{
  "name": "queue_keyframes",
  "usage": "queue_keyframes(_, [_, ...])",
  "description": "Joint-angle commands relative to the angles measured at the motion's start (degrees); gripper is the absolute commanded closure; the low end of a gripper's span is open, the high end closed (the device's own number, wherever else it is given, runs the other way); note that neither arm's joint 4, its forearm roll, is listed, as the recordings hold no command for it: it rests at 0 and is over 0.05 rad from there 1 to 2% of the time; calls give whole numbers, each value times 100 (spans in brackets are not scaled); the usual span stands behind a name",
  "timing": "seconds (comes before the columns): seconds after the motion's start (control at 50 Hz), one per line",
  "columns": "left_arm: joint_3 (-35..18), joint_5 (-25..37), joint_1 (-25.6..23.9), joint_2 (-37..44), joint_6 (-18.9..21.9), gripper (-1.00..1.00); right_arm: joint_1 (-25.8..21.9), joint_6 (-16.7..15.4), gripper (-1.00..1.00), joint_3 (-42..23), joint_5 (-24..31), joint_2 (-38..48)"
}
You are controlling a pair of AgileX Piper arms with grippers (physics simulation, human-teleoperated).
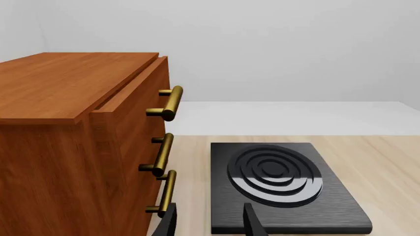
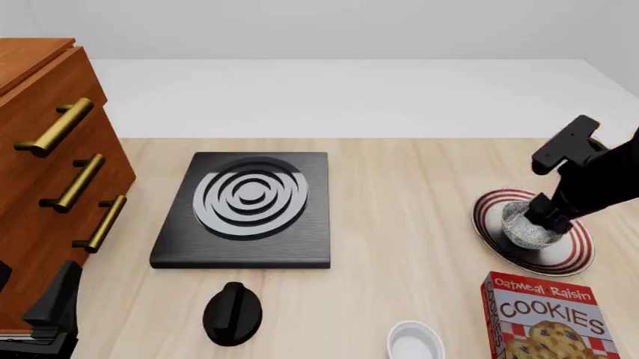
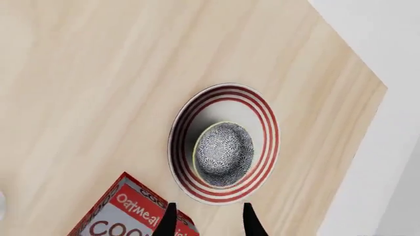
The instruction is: Pick the akita bowl on the ramekin and place it on the plate.
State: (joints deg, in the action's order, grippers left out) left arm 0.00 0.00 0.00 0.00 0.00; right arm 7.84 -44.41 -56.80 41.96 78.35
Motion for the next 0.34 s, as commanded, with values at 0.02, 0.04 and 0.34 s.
queue_keyframes(0.02, [0, 0, 0, 0, 0, -100, 31, 80, -100, -143, 587, -604])
queue_keyframes(0.04, [0, 0, 0, 0, 0, -100, 6, 98, -100, -171, 660, -669])
queue_keyframes(0.34, [0, 0, 0, 0, 0, -100, -548, 1086, -100, 259, 1102, -2124])
